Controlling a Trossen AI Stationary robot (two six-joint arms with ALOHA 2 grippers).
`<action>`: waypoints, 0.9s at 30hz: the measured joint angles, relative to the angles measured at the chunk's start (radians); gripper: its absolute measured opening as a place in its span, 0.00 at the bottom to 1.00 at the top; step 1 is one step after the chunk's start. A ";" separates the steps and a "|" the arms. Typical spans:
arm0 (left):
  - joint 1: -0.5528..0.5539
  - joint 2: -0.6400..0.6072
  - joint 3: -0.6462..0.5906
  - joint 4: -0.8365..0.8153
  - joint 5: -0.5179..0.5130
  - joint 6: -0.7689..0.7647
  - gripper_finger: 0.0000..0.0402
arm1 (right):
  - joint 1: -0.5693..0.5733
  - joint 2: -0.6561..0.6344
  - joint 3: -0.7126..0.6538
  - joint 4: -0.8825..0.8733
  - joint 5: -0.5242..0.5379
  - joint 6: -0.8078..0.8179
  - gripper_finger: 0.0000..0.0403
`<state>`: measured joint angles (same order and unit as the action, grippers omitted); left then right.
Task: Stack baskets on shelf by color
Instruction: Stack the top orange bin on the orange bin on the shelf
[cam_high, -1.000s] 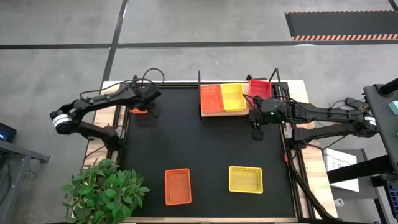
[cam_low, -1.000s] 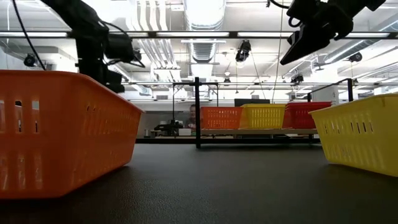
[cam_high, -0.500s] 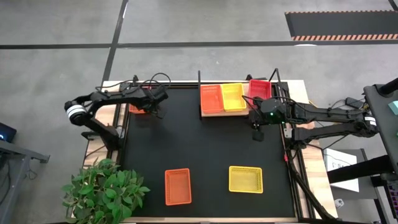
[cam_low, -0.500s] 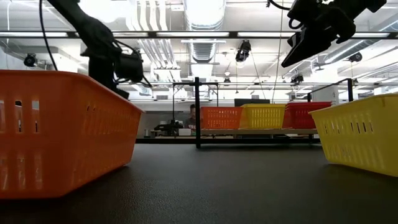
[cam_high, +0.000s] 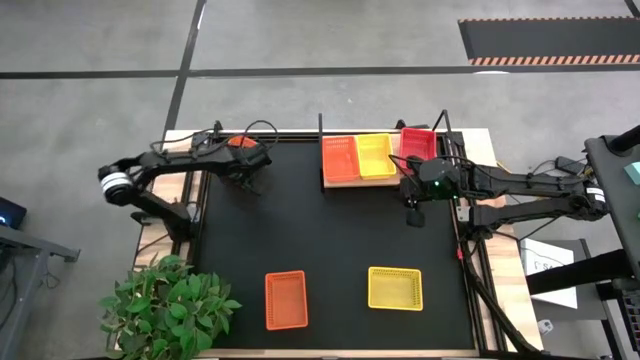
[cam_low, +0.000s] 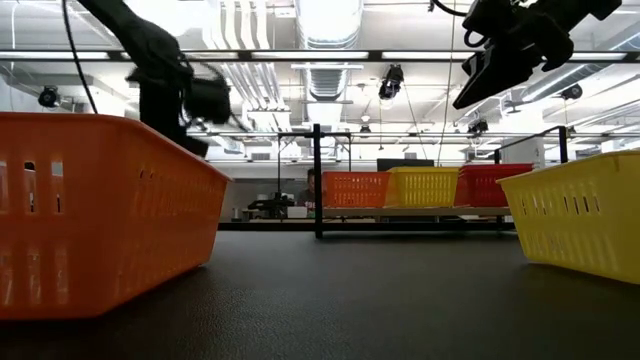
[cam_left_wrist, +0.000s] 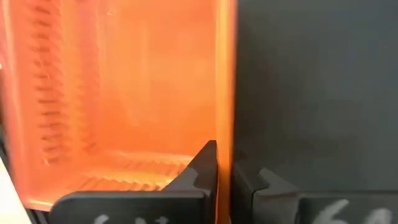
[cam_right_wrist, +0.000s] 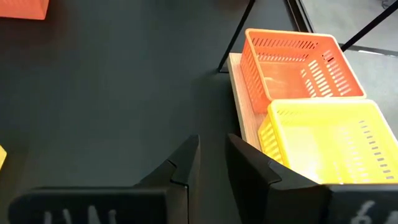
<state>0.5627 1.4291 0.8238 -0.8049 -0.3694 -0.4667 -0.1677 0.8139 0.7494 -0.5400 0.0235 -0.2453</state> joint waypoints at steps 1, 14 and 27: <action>-0.020 -0.023 0.003 -0.006 0.000 -0.001 0.00 | 0.000 0.000 0.000 0.000 0.000 0.001 0.17; -0.486 -0.356 0.063 -0.002 0.077 -0.056 0.00 | 0.000 0.020 -0.077 0.242 -0.164 -0.011 0.19; -0.988 -0.342 0.058 0.239 0.187 -0.041 0.00 | 0.066 0.133 -0.077 0.394 -0.350 0.206 0.36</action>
<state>-0.4253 1.0867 0.8819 -0.5662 -0.1828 -0.5080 -0.1019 0.9466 0.6723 -0.1459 -0.3261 -0.0398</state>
